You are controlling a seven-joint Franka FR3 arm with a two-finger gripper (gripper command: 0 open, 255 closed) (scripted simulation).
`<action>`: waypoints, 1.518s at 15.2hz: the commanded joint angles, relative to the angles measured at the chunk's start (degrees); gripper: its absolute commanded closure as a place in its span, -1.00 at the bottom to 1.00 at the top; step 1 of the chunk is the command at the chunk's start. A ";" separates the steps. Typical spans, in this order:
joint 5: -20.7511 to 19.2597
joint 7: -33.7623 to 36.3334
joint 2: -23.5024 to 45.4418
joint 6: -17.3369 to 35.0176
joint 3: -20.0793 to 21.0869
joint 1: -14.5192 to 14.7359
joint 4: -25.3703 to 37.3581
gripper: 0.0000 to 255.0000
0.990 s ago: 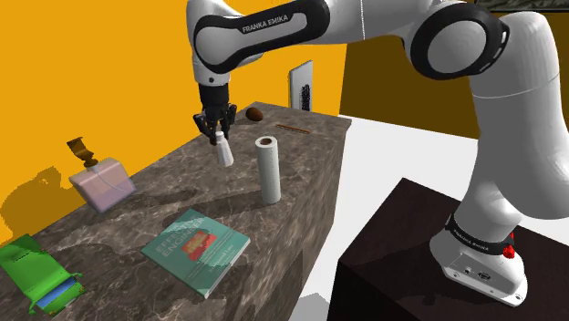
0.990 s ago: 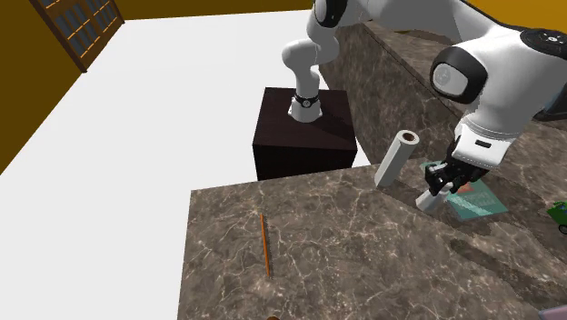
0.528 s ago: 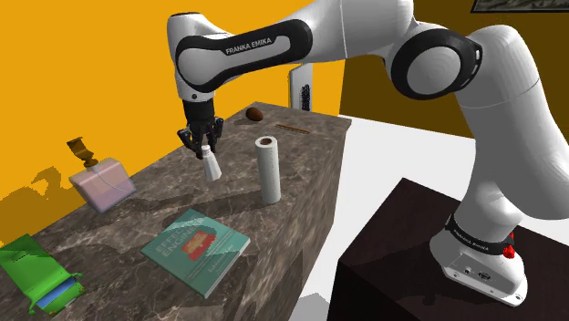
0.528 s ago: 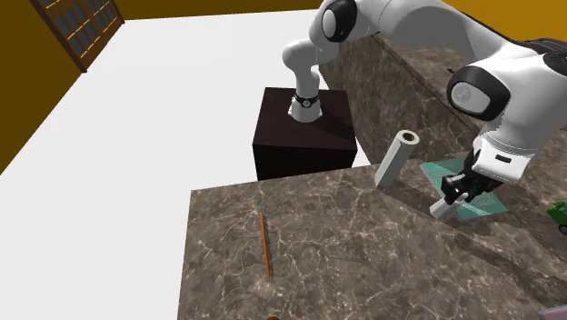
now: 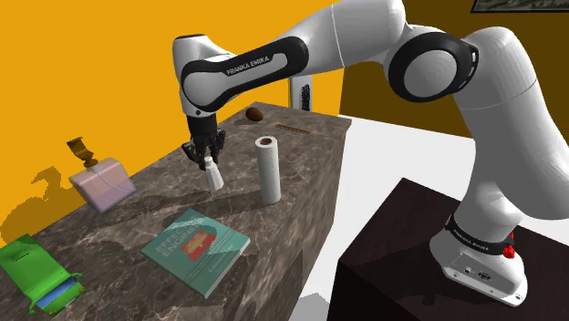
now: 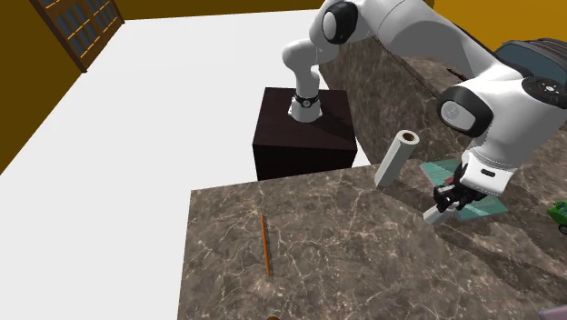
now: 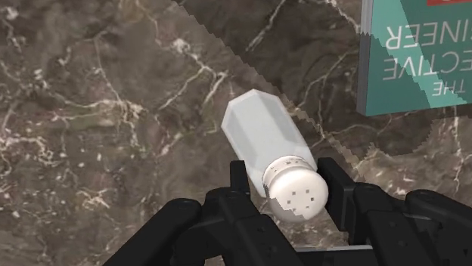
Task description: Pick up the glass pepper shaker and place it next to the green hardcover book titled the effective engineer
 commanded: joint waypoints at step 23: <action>0.02 -0.10 -1.79 -3.39 -0.04 -0.28 1.63 -1.00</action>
